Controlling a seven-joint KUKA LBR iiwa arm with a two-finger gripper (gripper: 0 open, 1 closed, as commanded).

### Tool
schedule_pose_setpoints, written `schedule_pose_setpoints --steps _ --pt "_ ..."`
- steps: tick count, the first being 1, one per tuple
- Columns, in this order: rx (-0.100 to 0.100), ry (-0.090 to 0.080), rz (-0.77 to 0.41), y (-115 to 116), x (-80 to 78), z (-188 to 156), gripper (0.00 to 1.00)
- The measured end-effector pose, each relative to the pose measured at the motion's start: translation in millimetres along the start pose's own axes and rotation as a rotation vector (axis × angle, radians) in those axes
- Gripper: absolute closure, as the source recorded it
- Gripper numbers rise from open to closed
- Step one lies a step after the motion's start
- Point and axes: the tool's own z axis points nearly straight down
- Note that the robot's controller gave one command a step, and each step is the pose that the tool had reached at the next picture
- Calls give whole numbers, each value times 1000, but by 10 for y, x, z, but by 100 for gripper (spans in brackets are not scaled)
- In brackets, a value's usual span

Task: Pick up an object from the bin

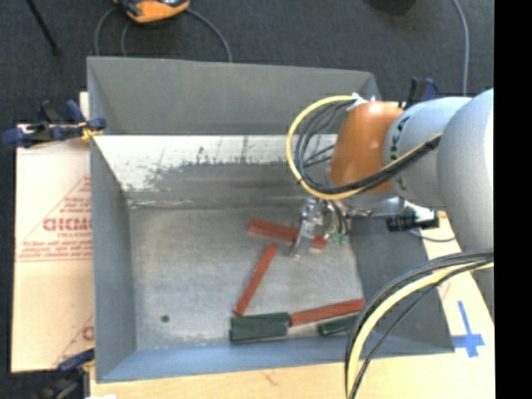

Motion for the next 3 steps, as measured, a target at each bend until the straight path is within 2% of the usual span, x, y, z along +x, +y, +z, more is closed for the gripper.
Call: schedule_pose_setpoints --steps 1,2,3 --pt "0 4 3 -2 7 -36 100" --pt "2 16 2 -7 34 -213 100" --pt "1 15 0 -4 23 -428 100"
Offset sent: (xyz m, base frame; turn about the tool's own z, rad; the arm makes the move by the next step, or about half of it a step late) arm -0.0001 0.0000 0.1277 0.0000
